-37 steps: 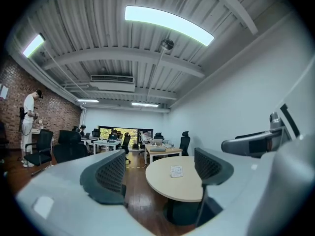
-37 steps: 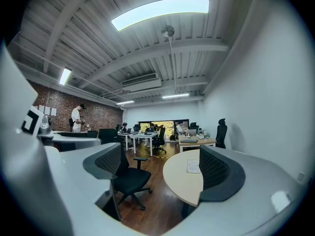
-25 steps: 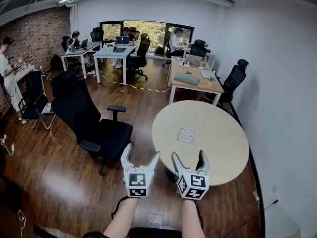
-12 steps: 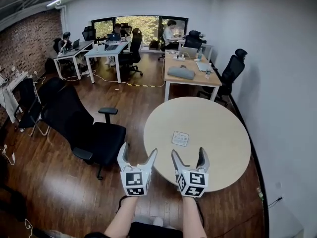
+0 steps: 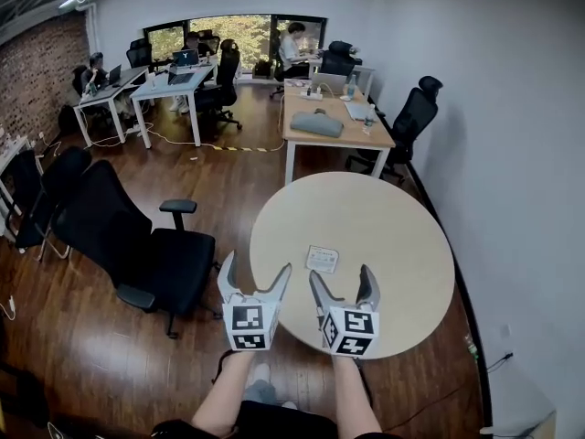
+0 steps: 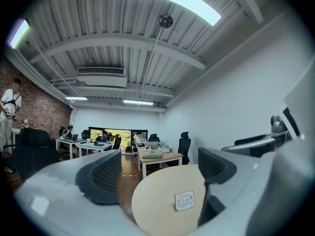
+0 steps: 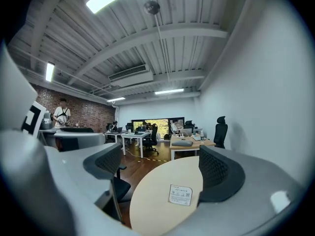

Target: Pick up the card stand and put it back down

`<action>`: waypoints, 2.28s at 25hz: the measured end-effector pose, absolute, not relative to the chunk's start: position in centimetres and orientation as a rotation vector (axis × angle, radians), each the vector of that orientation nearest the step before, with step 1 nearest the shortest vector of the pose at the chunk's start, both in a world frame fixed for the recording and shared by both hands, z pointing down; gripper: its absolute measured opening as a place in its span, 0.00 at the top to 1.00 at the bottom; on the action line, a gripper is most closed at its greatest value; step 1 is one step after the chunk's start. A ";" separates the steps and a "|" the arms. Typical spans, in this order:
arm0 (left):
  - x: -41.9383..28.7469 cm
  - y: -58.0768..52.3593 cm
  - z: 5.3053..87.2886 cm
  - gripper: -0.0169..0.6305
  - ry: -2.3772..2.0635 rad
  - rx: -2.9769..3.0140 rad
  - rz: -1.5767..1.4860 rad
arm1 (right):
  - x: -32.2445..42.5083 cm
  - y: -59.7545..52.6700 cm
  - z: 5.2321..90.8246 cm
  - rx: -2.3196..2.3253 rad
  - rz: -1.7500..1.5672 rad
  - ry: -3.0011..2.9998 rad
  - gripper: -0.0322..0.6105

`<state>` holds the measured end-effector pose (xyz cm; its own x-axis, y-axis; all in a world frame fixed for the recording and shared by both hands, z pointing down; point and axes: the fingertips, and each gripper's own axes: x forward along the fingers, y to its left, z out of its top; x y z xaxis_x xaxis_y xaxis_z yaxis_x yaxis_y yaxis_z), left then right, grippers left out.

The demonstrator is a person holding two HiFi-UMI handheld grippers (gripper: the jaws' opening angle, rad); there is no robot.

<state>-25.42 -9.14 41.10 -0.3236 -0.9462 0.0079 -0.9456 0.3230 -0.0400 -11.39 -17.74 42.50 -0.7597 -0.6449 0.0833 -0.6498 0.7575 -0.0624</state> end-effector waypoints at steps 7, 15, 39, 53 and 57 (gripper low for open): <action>-28.6 -14.3 37.3 0.22 2.401 -1.878 -0.010 | -14.4 -21.9 38.2 1.173 0.043 -2.939 0.19; -33.1 -17.3 39.0 0.22 2.391 -1.955 0.005 | -17.2 -23.7 38.8 1.234 -0.013 -2.889 0.24; -32.0 -26.2 37.9 0.23 2.372 -2.002 -0.020 | -16.2 -32.1 39.1 1.202 0.067 -2.895 0.25; -27.9 -26.3 48.4 0.26 2.372 -2.248 -0.229 | -13.4 -31.8 48.9 1.083 0.215 -2.797 0.29; -26.5 -25.9 51.3 0.30 2.387 -2.300 -0.267 | -12.3 -31.2 52.0 1.062 0.250 -2.739 0.29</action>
